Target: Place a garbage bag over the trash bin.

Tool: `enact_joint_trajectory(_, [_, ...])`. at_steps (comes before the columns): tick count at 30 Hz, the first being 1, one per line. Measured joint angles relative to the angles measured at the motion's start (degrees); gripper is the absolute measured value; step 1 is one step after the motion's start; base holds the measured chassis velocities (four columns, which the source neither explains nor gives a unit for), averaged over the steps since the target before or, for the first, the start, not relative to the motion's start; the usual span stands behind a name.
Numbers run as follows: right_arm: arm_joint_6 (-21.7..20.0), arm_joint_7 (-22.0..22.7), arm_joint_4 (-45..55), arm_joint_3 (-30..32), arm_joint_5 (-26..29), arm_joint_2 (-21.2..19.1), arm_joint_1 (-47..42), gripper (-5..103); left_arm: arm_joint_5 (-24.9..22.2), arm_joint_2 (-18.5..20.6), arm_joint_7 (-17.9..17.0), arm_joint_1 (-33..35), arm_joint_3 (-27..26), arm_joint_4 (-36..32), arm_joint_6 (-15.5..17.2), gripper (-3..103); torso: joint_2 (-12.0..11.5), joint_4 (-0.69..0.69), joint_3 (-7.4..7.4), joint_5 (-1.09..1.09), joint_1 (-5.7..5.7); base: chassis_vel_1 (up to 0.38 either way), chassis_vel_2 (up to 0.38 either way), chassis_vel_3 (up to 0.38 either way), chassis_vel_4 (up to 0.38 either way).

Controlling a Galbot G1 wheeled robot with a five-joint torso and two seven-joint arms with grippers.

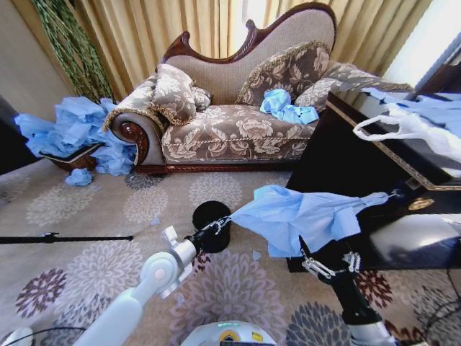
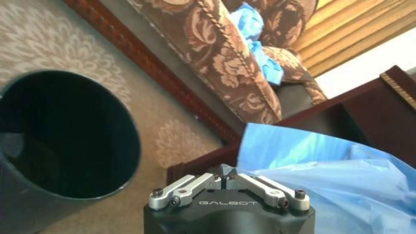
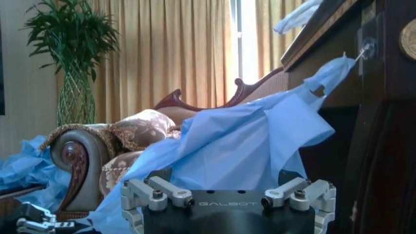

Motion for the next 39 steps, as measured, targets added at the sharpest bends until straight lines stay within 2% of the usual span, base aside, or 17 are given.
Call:
enact_joint_trajectory(10, [1.15, -0.78, -0.91, -0.38, -0.67, 0.93, -0.95, 100, -0.19, 0.34, -0.26, 1.82, -3.16, 0.32, -0.26, 0, 0.0, 0.01, 0.0, -0.01, 0.0, 0.0, 0.0, 0.0, 0.0])
enact_joint_trajectory(18, [0.32, -2.54, -4.37, -2.54, -0.86, 1.53, -0.22, 100, -6.61, 4.8, -1.54, 1.02, -9.2, -1.83, -0.18, 0, 0.0, 0.02, 0.0, 0.0, 0.0, 0.0, 0.0, 0.0, 0.0])
enact_joint_trajectory(23, [-0.98, -3.31, -9.98, -5.99, -1.17, 0.85, 1.22, 100, -9.37, 7.15, -2.46, -2.38, -9.62, -2.02, -0.08, 0, 0.0, 0.0, 0.0, 0.01, 0.0, 0.0, 0.0, 0.0, 0.0])
enact_joint_trajectory(27, [-3.45, -0.97, -13.63, -10.15, -2.66, -0.37, 3.47, 100, -11.23, 9.51, -3.07, -5.13, -9.07, -2.04, 0.05, 0, 0.0, 0.0, 0.0, 0.01, 0.0, 0.0, 0.0, 0.0, 0.0])
enact_joint_trajectory(31, [-5.66, 0.56, -15.84, -13.55, -2.88, -1.59, 5.56, 100, -11.94, 10.51, -3.62, -6.75, -8.33, -2.13, 0.11, 0, 0.0, 0.01, 0.0, 0.0, 0.0, 0.0, 0.0, 0.0, 0.0])
enact_joint_trajectory(36, [-8.3, 4.49, -20.54, -19.21, -3.67, -3.31, 10.1, 100, -12.95, 11.52, -4.58, -9.52, -6.9, -1.1, 0.13, 0, 0.0, 0.02, 0.01, 0.0, 0.0, 0.0, 0.0, 0.0, 0.0])
enact_joint_trajectory(39, [-10.01, 6.28, -22.71, -22.84, -3.56, -4.31, 12.45, 100, -14.28, 13.13, -5.44, -13.0, -5.52, 0.08, 0.12, 0, 0.0, 0.0, 0.01, 0.0, 0.01, 0.0, 0.0, 0.0, 0.0])
